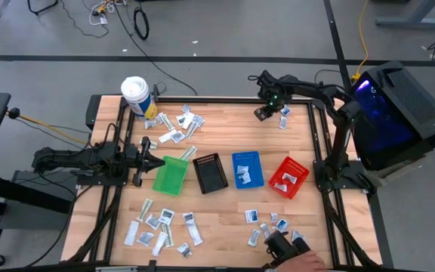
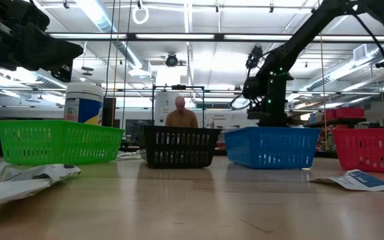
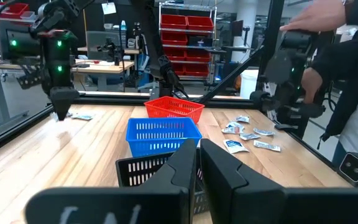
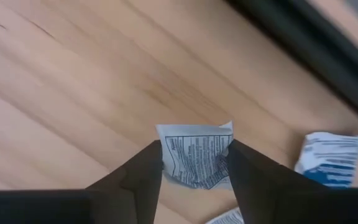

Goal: Pick & Place First Aid Supplies
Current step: Put the alcohol pad into the blue basket

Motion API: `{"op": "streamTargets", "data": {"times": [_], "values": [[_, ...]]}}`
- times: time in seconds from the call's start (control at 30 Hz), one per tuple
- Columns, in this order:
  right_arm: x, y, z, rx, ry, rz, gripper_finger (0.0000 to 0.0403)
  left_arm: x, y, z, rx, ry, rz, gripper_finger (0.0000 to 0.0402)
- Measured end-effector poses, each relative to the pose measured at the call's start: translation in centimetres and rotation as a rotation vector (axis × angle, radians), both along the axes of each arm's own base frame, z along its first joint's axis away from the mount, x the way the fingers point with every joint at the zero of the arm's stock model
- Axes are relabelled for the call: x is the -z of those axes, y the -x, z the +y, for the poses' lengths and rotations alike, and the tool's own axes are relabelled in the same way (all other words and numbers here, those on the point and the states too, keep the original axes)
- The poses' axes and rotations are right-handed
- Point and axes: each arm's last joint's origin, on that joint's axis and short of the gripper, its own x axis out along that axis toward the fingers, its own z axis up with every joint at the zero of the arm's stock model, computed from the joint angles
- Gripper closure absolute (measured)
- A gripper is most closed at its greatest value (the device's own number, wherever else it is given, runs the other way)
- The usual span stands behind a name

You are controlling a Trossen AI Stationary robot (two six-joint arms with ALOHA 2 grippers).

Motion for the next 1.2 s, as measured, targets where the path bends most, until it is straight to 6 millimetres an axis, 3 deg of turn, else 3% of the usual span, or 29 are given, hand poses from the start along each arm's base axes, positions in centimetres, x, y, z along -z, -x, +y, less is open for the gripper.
{"op": "streamTargets", "data": {"times": [0.23,0.57,1.03,1.2], "values": [[-3.8,0.3,1.0,-0.020,0.067,-0.097,0.0225,0.0,0.0,0.0,0.000,0.000,0.000,0.0369],[-8.3,-0.5,4.3,-0.158,0.146,-0.227,0.0225,0.0,0.0,0.0,0.000,0.000,0.000,0.0369],[-9.5,-3.4,9.0,-0.326,0.157,-0.266,0.0225,0.0,0.0,0.0,0.000,0.000,0.000,0.0369],[-9.5,-4.9,11.3,-0.460,0.160,-0.266,0.0225,0.0,0.0,0.0,0.000,0.000,0.000,0.0369]]}}
